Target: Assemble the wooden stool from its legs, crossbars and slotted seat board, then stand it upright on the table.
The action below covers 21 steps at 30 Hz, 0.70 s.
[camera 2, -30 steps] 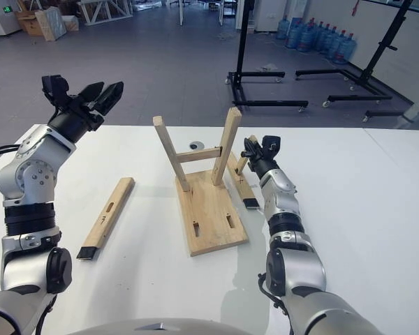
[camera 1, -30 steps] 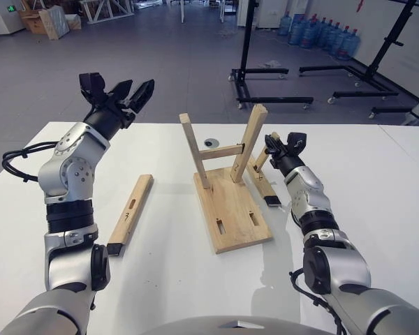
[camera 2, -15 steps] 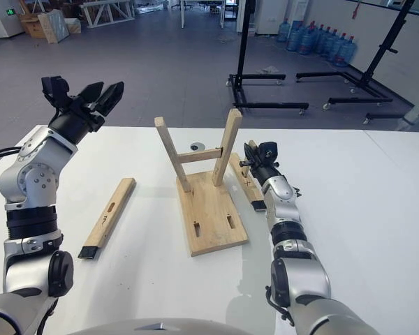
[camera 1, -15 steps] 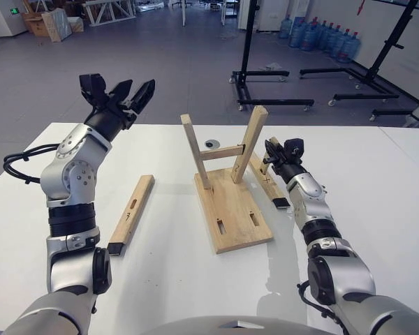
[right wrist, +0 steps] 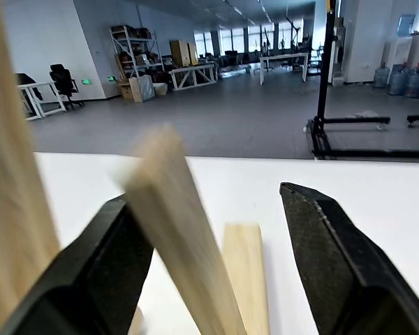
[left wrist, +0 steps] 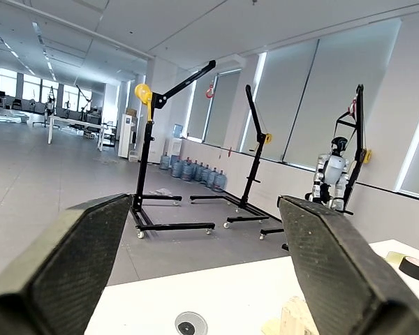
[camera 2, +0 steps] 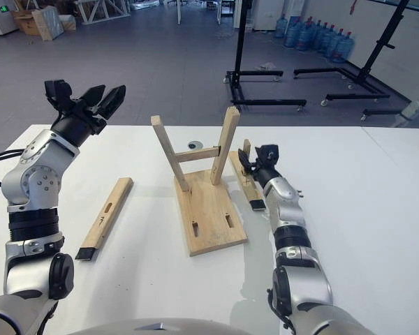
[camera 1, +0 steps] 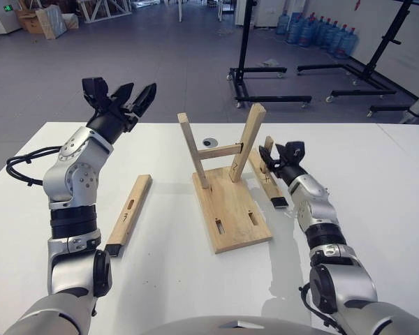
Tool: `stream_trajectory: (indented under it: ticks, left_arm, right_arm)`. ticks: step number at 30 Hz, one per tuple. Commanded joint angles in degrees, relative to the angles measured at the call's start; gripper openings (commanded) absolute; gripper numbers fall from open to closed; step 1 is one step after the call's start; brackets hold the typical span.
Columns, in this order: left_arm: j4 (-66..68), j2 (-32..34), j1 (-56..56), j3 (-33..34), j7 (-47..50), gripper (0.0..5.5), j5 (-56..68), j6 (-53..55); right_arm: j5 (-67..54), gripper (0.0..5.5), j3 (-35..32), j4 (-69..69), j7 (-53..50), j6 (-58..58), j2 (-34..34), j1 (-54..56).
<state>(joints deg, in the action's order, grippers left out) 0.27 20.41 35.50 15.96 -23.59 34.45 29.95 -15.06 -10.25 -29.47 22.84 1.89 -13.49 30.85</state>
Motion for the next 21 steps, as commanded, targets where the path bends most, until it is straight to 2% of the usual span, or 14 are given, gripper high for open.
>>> stream_trajectory:
  ticks: [1, 6, 10, 15, 21]
  left_arm:
    - [-0.24, 0.03, -0.16, -0.17, 0.20, 3.85, -0.47, -0.41]
    - [0.31, 0.03, 0.27, -0.26, -0.03, 3.85, -0.50, -0.64]
    - [-0.30, -0.01, -0.19, -0.20, 0.35, 3.85, -0.60, -0.75]
    - [-0.86, -0.23, -0.48, -0.24, 0.75, 3.85, -0.60, -0.87]
    - [-1.33, -0.75, -1.21, -0.63, 1.22, 3.85, -0.78, -1.43]
  right_arm:
    - [-3.16, 3.02, -2.14, 12.99, -2.21, 8.20, -2.35, -1.74]
    - [-8.54, 3.02, -7.17, 26.12, -8.72, 18.14, -2.75, -1.74]
    - [-9.16, 3.02, -8.69, 28.98, -18.04, 22.76, -0.09, 2.78]
    - [-3.51, 3.02, -6.35, 22.59, -34.53, 27.75, 6.51, 12.02]
    - [7.48, 3.02, -1.56, 6.69, -41.41, 22.82, 5.96, 19.13]
